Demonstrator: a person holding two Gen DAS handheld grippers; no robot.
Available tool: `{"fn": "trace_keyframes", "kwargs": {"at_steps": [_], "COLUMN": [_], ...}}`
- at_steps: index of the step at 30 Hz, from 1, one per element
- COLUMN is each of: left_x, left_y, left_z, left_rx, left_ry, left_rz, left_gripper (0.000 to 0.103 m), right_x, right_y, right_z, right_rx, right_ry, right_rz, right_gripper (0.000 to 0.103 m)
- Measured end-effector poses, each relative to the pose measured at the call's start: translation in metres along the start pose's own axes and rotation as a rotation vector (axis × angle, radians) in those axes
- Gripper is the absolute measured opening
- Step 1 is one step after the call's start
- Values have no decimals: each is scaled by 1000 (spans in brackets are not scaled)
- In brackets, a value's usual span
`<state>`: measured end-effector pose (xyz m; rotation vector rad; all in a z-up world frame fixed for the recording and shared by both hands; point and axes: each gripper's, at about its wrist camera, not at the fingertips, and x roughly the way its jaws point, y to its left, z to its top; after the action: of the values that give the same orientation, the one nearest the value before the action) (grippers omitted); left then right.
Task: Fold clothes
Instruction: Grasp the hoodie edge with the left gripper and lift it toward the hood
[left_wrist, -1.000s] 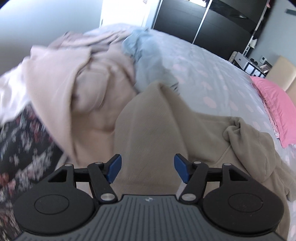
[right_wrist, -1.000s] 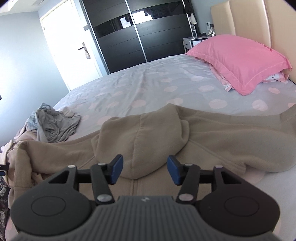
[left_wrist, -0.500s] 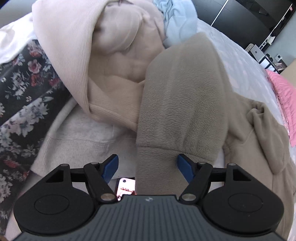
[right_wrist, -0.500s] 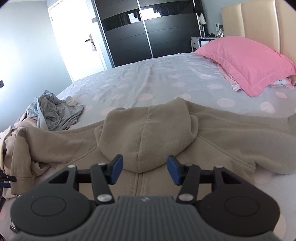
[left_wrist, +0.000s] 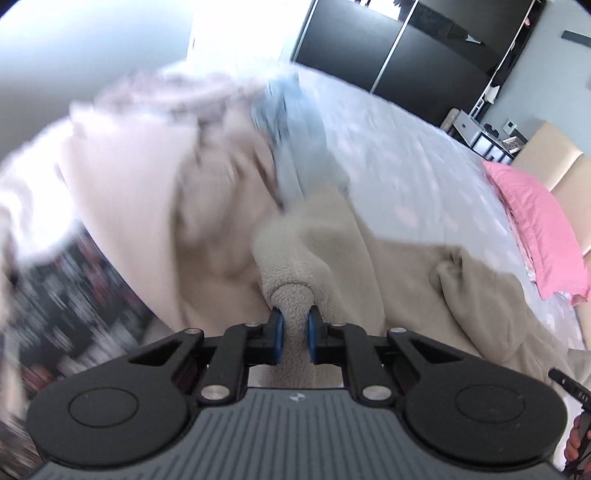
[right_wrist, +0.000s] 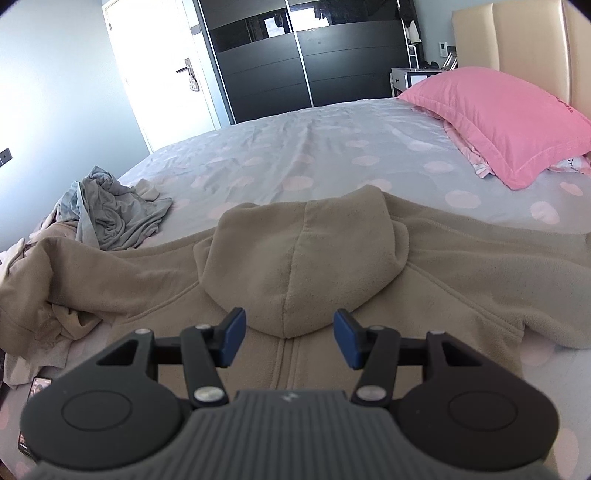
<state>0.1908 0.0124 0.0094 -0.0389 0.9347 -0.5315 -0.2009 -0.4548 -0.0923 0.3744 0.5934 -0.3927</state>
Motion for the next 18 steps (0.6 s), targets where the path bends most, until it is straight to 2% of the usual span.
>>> {"fn": "trace_keyframes", "kwargs": {"at_steps": [1,5,7,9,12,15,18], "left_x": [-11,-44,-59,-71,-86,-95,-96], "left_y": [-1,0,5,14,19,-9,-54], "left_z": [9,55,76,94,115,133,144], "left_rx": [10,43,14,-25,-92,-53,-28], "left_ry": [-15,-58,-88,-123,-144,-138,-98], "left_rz": [2,92,119,116,56,-27,-191], "left_gripper": [11,10,10,10,10,10,10], "right_x": [1,3,4,5,8,12,17], "right_y": [0,-2,-3,-4,-4,-5,-4], "right_z": [0,1,1,2,3,4,7], "right_rx": [1,8,14,21,28,37,38], "right_ry": [2,10,9,9,11,18,29], "right_rz": [-1,-11,-13,-15,-18,-19,-31], "right_gripper": [56,56,56,56,56,56,56]}}
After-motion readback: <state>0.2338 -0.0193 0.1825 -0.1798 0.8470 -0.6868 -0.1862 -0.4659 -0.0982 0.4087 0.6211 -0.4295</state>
